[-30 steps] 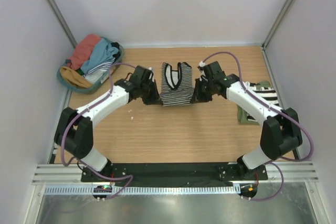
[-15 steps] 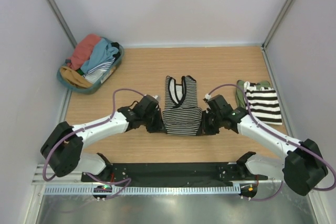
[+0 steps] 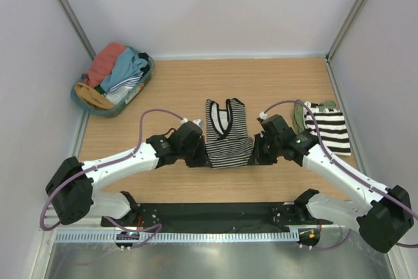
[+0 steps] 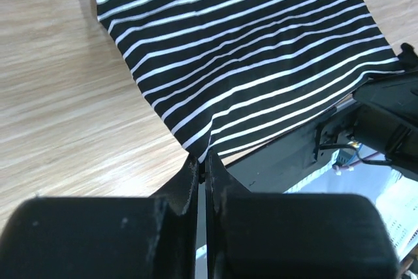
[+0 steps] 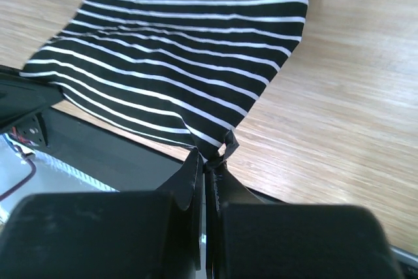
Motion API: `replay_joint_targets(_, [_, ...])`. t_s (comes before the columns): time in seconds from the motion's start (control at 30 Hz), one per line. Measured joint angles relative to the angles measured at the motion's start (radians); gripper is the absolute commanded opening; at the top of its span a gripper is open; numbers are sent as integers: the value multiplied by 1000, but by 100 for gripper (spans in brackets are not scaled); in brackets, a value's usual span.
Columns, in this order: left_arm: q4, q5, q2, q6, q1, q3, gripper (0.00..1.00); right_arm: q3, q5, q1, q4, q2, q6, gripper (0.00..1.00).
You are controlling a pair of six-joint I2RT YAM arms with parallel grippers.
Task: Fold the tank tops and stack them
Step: Fold the tank top
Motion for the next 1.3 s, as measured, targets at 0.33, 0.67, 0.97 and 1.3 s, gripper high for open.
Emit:
replay_joint_targets(0.33, [-148, -63, 14, 69, 18, 204, 5, 281, 102, 0, -95, 105, -84, 1])
replay_joint_targets(0.67, [-177, 7, 187, 150, 196, 357, 6, 434, 140, -44, -87, 340, -146, 1])
replay_joint_targets(0.97, [-176, 71, 348, 185, 304, 486, 4, 552, 108, -122, -51, 498, -164, 2])
replay_joint_targets(1.3, [-171, 79, 412, 187, 314, 568, 4, 631, 53, -174, -41, 574, -190, 2])
